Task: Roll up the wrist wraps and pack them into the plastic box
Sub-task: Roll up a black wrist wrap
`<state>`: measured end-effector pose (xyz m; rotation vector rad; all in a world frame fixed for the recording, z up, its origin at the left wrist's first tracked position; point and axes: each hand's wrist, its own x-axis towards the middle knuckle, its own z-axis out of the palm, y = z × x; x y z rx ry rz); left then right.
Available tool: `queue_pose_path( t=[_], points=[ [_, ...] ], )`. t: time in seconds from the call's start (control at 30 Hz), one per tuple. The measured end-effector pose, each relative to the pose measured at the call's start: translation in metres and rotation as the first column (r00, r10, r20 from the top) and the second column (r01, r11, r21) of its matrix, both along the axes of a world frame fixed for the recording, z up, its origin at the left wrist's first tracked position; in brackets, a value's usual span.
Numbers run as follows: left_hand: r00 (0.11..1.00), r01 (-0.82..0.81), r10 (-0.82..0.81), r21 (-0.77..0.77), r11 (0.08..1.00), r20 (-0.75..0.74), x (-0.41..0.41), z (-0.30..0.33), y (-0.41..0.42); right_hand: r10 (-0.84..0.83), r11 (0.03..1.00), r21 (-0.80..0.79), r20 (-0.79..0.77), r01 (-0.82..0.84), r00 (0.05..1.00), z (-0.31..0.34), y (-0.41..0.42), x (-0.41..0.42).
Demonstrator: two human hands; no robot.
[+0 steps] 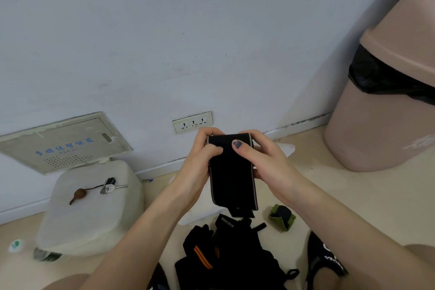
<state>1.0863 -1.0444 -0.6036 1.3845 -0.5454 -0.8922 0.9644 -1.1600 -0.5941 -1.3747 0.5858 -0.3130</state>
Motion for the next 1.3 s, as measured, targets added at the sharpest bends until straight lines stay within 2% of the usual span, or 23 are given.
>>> queue_pose_path(
  t=[0.2, 0.37, 0.57, 0.67, 0.77, 0.87, 1.03, 1.23, 1.3],
  points=[
    [0.999, 0.031, -0.028, 0.139, 0.99, -0.027, -0.002, -0.003, 0.0, -0.026, 0.999, -0.036, 0.053, 0.028, 0.998, -0.003, 0.0, -0.002],
    [0.999, 0.024, -0.022, 0.067, 0.997, -0.029, 0.0, 0.0, -0.001, 0.011, 0.999, -0.038, 0.075, -0.008, 0.997, -0.005, -0.002, -0.004],
    [1.0, 0.015, -0.015, 0.0, 1.0, 0.015, 0.001, 0.001, 0.001, 0.028, 0.996, 0.079, 0.001, -0.028, 1.0, 0.001, -0.005, -0.003],
    [0.998, 0.032, -0.032, 0.012, 0.999, 0.062, 0.0, 0.0, 0.002, -0.007, 0.999, 0.033, -0.036, 0.008, 0.999, 0.001, -0.002, -0.002],
    [0.998, 0.057, -0.058, 0.023, 0.998, 0.026, -0.001, 0.001, 0.002, -0.022, 1.0, -0.014, -0.016, 0.021, 1.0, -0.002, -0.002, -0.001],
    [0.998, 0.065, -0.065, 0.061, 0.996, -0.009, -0.001, 0.004, 0.001, -0.021, 1.0, -0.009, 0.028, 0.021, 0.999, -0.005, -0.004, -0.003],
    [0.999, 0.034, -0.036, 0.072, 0.997, 0.017, -0.001, 0.004, 0.001, -0.001, 1.0, -0.02, 0.049, 0.001, 0.999, -0.009, -0.003, -0.003],
    [0.997, -0.013, 0.01, 0.036, 0.999, 0.082, 0.0, 0.002, 0.002, 0.059, 0.995, 0.082, -0.045, -0.055, 0.997, -0.002, -0.005, -0.003],
    [0.995, -0.014, 0.01, 0.035, 0.999, 0.097, -0.002, 0.002, 0.003, 0.049, 0.998, 0.046, -0.073, -0.045, 0.996, -0.002, -0.003, -0.002]
  ],
)
